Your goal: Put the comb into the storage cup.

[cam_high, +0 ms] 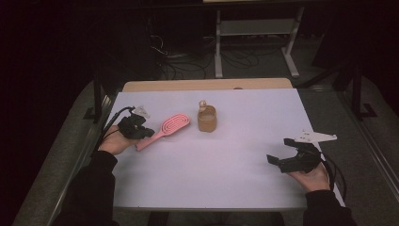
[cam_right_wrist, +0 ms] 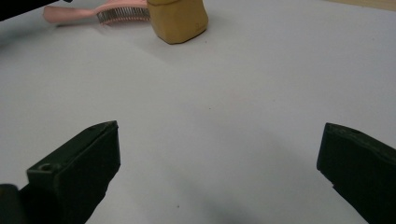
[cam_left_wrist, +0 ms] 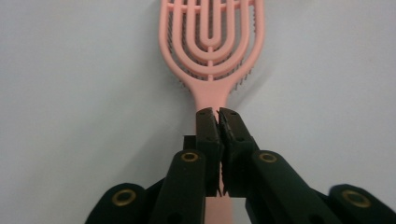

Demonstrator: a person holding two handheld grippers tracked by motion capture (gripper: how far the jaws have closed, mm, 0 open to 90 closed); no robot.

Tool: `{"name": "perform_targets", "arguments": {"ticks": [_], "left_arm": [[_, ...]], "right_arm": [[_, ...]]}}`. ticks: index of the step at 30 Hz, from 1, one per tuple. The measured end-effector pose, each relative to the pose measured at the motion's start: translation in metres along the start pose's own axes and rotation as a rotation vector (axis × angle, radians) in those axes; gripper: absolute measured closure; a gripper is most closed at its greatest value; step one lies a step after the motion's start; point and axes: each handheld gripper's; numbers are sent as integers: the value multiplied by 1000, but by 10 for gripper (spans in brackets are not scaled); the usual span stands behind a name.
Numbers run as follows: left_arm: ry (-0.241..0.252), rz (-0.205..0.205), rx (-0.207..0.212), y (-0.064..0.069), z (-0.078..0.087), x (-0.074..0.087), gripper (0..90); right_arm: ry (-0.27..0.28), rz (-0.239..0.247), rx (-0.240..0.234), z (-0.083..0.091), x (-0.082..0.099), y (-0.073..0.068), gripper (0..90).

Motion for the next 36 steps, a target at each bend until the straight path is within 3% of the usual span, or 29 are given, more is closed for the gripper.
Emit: {"name": "perform_targets", "arguments": {"ticks": [5,6,7,9,16,25,36], "left_arm": [[3,-1,13,-2,-2,-3,646],[0,-2,10,-2,-3,-4,646],[-6,1,18,-3,-4,-6,578],[-11,0,51,-4,-4,-7,547],[-21,-17,101,-6,-8,-13,389],[-37,-9,159,-10,-20,-14,284],[-86,-7,151,-12,-34,-15,275]], "right_arm": [[0,1,-2,0,0,0,0],[0,1,-2,0,0,0,0],[1,1,-1,0,0,0,0],[2,1,2,0,0,0,0],[-1,1,-1,0,0,0,0],[2,3,-2,1,0,0,0],[-2,1,-3,0,1,1,0]]}}
Point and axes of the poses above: each handheld gripper's, and its own axes: z roughly backward along the jaws, x roughly out of its underside, y roughly to its right, and after that the axes turned 8 degrees about -y, right-handed
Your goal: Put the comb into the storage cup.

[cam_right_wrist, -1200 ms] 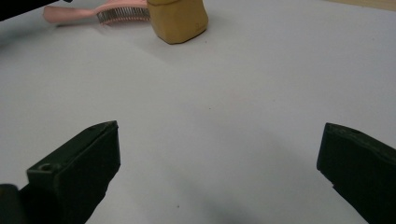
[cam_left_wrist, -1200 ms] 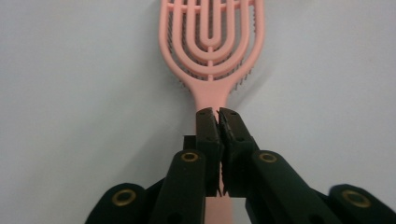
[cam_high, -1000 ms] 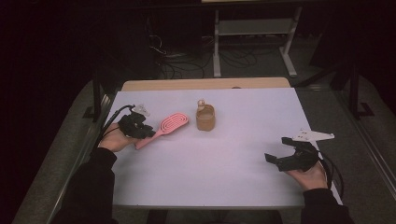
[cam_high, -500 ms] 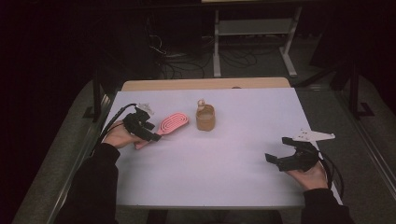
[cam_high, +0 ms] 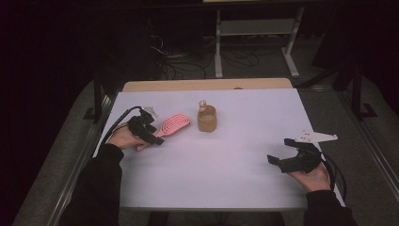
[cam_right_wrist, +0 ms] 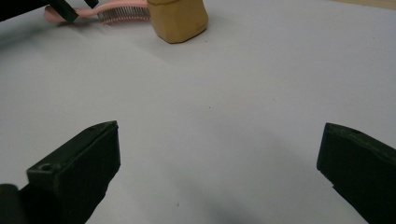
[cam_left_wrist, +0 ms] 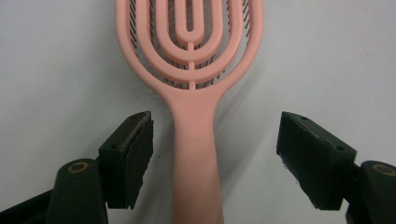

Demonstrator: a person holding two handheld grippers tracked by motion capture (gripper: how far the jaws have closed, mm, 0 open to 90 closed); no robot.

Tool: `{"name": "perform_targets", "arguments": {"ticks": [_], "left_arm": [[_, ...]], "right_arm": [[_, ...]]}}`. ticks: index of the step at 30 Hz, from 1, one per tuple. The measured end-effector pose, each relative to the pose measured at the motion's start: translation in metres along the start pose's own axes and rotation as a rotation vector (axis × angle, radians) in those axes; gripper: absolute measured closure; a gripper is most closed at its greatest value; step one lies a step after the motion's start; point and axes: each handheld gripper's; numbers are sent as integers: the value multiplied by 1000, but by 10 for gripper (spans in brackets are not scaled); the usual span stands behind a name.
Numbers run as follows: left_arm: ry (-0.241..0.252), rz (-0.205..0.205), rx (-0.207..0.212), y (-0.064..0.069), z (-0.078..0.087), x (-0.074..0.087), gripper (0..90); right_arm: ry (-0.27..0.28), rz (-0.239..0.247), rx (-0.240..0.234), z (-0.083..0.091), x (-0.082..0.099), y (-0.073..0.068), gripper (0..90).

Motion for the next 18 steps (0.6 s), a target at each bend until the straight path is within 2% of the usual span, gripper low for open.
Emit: {"name": "perform_targets", "arguments": {"ticks": [10,15,18], "left_arm": [[-34,16,-13,-5,-13,-3,394],[-29,25,-28,-7,-13,-4,536],[-29,24,-54,-7,-14,-5,628]], "right_arm": [[-4,-1,0,0,0,0,0],[-6,-2,-1,-1,0,0,0],[-7,-2,-1,-1,0,0,0]]}}
Point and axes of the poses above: each handheld gripper's, and its own axes: z roughly backward along the jaws, x roughly out of its underside, y roughly to its right, and after that the axes turned 8 degrees about -y, right-handed
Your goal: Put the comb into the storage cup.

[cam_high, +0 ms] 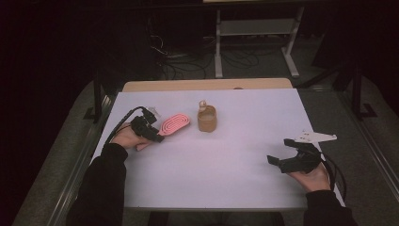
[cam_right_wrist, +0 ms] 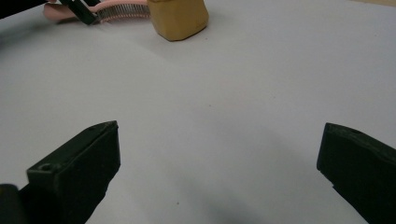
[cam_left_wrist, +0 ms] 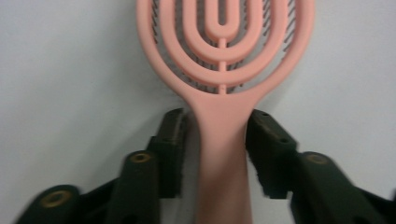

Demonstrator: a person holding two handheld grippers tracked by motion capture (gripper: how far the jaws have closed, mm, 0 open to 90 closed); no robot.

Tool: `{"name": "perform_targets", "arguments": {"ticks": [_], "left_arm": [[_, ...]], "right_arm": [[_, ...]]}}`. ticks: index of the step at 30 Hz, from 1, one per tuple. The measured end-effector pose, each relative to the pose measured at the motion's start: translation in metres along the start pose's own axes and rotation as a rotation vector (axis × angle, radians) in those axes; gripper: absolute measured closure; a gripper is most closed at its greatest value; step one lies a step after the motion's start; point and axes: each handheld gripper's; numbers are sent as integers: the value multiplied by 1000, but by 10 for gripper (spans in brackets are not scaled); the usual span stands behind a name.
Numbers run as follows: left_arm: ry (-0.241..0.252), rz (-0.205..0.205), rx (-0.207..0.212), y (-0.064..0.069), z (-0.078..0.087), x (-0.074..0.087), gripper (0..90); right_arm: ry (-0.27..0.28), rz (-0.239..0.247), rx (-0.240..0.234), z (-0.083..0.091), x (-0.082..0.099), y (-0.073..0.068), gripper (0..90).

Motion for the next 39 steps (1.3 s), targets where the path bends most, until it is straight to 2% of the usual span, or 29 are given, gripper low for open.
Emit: {"name": "perform_targets", "arguments": {"ticks": [1,2,3,6,19,22,25,29,38,39], "left_arm": [[0,-3,-3,0,0,0,628],[-6,-10,-17,1,0,-2,685],[-6,-10,-17,1,0,-2,689],[-7,-32,-21,3,0,-1,695],[-11,-61,-56,8,4,0,699],[-3,-62,-57,9,7,1,699],[15,-68,-81,10,12,2,699],[40,-76,-82,12,19,3,699],[55,-98,-93,19,33,4,699],[56,-109,-107,20,37,3,699]], "right_arm": [[0,0,0,0,0,0,0],[0,-1,1,0,0,0,0],[0,-1,1,0,0,0,0],[0,0,1,0,0,0,0],[-1,-2,1,0,0,0,0],[-1,1,1,0,0,0,0],[0,-1,2,0,0,0,0],[-1,-1,2,0,0,0,0],[-2,1,4,-1,0,0,0],[-2,0,4,-1,0,0,0]]}}
Point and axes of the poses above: each handheld gripper's, and its own axes: z roughly backward along the jaws, x roughly out of its underside, y roughly to its right, and after that the axes turned 8 degrees about -y, right-handed
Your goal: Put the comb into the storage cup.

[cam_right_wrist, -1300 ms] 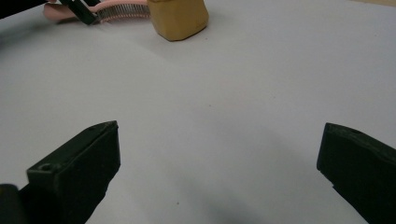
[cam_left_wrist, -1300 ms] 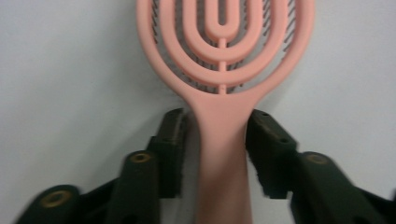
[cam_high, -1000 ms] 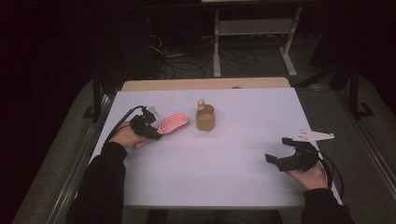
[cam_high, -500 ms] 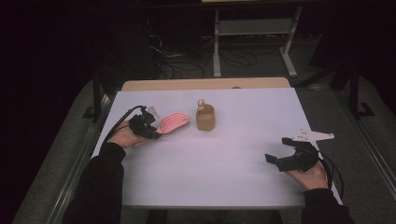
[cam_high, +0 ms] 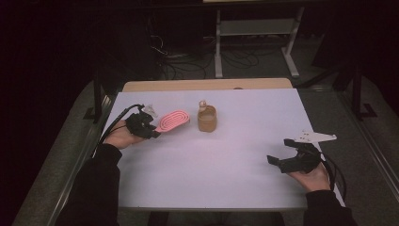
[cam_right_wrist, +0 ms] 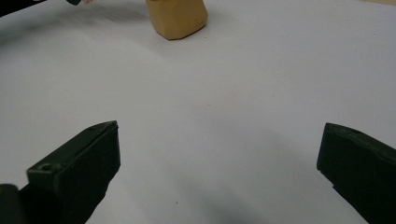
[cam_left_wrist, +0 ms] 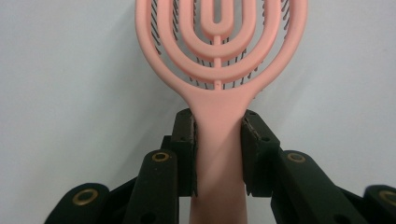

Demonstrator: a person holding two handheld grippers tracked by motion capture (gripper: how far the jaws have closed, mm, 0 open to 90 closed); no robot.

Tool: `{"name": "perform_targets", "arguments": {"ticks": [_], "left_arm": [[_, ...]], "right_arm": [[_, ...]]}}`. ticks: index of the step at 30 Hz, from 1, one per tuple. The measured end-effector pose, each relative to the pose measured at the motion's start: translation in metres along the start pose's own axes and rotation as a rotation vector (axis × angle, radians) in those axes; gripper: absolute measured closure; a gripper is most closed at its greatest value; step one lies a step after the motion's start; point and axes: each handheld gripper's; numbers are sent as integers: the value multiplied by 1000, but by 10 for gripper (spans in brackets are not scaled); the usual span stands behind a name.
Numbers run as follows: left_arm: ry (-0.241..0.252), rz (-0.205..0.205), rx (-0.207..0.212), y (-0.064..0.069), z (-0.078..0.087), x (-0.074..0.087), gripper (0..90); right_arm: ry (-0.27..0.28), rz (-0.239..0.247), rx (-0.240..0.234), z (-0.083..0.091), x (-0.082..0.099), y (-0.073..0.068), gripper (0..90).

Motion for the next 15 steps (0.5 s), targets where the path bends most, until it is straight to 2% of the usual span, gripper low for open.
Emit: {"name": "perform_targets", "arguments": {"ticks": [9,13,15], "left_arm": [[12,-19,-15,4,13,-3,699],[26,-50,-50,9,19,-4,699],[34,-58,-54,11,22,-5,699]], "right_arm": [[1,-1,-1,0,0,0,0],[0,0,-1,0,0,0,0],[0,0,-1,0,0,0,0]]}}
Point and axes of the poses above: each handheld gripper's, and its own axes: z roughly backward along the jaws, x roughly out of its underside, y roughly to its right, and after that the axes turned 8 degrees about -y, right-handed
